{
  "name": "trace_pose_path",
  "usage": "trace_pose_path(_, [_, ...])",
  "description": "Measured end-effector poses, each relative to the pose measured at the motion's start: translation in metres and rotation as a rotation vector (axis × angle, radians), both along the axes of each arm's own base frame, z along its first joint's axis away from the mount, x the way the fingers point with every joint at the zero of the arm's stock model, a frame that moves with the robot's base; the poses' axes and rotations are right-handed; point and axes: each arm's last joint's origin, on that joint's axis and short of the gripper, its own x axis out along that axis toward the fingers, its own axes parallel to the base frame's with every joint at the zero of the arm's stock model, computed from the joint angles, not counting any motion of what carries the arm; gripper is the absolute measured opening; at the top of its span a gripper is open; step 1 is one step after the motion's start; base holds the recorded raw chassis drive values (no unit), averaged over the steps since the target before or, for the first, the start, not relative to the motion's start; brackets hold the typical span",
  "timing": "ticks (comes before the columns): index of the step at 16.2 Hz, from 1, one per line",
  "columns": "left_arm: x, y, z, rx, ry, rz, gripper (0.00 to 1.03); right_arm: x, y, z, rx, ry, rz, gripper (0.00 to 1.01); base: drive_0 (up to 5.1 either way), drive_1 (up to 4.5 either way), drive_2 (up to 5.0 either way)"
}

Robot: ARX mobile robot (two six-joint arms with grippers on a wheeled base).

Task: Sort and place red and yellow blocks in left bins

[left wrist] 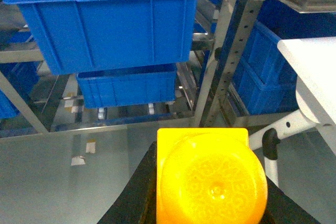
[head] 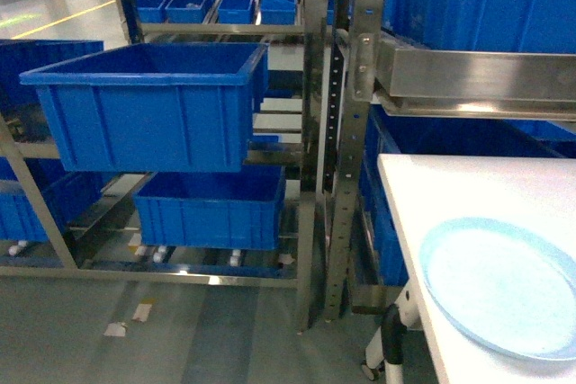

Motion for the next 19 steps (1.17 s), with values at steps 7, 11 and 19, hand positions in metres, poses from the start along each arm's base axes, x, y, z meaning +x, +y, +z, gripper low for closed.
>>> trace_pose_path(7, [0.0, 0.0, 0.0, 0.0, 0.0, 0.0, 0.27, 0.0, -0.0001, -0.0004, 0.0, 0.004, 0.0, 0.28, -5.0, 2.52, 2.2])
trace_pose_path(11, [0.0, 0.0, 0.0002, 0.0, -0.002, 0.0, 0.27, 0.0, -0.0001, -0.0003, 0.0, 0.003, -0.001, 0.28, -4.7, 3.81, 0.9])
trace_pose_path(19, [0.0, 0.0, -0.0001, 0.0, 0.0, 0.0, 0.27, 0.0001, 0.0, 0.0006, 0.0, -0.001, 0.0, 0.28, -4.3, 4.37, 0.4])
